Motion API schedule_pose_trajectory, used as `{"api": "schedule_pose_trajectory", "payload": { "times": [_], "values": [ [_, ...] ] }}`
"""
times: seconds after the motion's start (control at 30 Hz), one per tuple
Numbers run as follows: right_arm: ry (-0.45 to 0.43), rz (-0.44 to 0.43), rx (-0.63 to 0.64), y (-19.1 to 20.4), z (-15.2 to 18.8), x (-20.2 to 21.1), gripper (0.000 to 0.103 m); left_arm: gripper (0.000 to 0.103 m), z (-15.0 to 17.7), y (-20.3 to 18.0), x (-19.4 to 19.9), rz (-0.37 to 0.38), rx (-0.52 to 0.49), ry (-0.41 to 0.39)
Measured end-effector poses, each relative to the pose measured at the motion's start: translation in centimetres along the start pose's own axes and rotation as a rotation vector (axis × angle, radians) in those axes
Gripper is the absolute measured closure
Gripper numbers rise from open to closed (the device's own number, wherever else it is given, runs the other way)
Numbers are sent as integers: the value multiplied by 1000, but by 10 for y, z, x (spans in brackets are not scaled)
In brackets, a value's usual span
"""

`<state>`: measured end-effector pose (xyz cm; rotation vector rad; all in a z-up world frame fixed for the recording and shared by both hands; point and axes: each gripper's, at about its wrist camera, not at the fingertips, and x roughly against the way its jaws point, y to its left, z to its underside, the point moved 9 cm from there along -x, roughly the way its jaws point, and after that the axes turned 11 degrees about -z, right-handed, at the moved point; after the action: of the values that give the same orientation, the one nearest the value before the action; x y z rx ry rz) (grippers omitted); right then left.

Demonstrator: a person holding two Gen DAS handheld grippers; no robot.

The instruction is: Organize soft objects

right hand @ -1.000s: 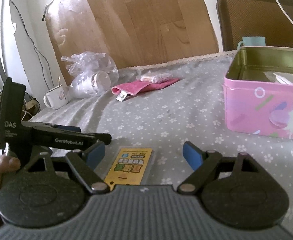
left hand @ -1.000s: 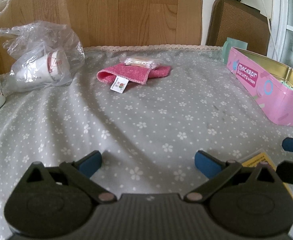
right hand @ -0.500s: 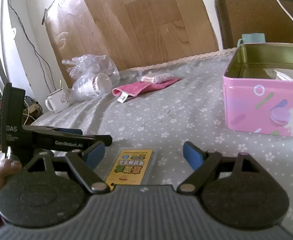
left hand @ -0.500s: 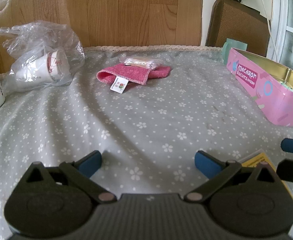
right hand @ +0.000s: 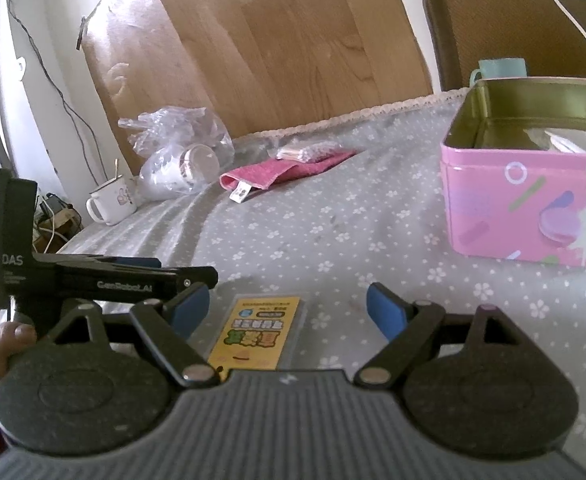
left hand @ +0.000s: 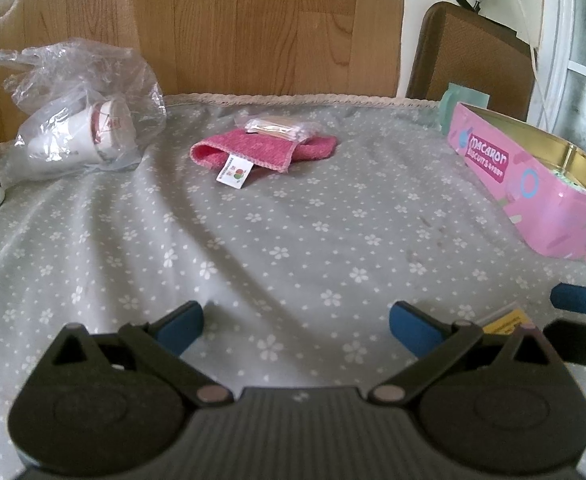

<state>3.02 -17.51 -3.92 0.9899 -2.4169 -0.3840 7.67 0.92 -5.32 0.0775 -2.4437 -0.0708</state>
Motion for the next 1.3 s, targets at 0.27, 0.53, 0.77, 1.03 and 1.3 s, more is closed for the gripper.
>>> {"api": "schedule_pose_trajectory", "payload": {
  "times": [0.27,0.53,0.77,1.03,1.3],
  "values": [
    [10,26,-2,-3,-1,-1,15,0,-3,4,6,9,35,-35],
    [11,30,84,9,-57,-41,15,0,-14,28,21,-30,156,-151],
    [58,135,227,5,-127,-167,14,0,-17,37,16,13,218,-130],
    [208,258,229,-57,-156,-286,8,0,-17,43,11,56,283,-97],
    [235,283,216,-72,-147,-270,64,0,-17,45,9,60,296,-93]
  ]
}}
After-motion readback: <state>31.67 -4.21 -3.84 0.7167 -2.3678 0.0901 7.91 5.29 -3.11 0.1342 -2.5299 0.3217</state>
